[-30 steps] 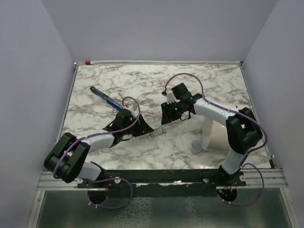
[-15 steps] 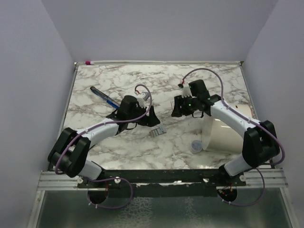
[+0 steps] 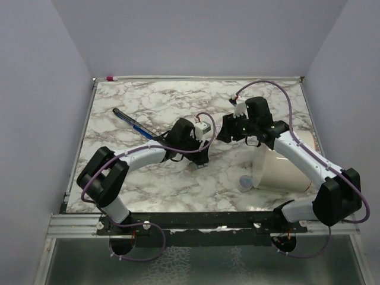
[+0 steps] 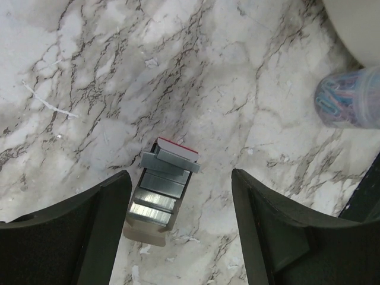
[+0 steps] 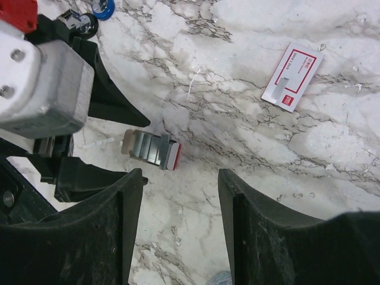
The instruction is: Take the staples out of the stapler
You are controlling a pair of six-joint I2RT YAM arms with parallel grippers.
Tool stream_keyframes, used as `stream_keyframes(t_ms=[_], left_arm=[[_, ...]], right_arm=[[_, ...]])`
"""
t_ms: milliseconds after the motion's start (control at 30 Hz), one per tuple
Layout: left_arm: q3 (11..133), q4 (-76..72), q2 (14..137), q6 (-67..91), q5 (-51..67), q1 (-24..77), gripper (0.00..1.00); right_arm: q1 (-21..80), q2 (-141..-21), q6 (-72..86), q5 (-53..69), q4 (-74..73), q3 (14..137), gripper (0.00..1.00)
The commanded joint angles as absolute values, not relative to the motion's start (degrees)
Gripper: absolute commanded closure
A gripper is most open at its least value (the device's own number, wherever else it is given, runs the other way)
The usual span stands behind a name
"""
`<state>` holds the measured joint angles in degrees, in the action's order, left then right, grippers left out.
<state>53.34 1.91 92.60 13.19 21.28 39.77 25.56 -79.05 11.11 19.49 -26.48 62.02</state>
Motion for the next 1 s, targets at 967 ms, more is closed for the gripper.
stream_keyframes(t_ms=[967], left_arm=[[58.57, 8.62, 98.88, -5.09, 6.62, 46.02, 0.41]], right_arm=[[25.93, -75.41, 9.49, 16.27, -24.19, 58.8, 0.46]])
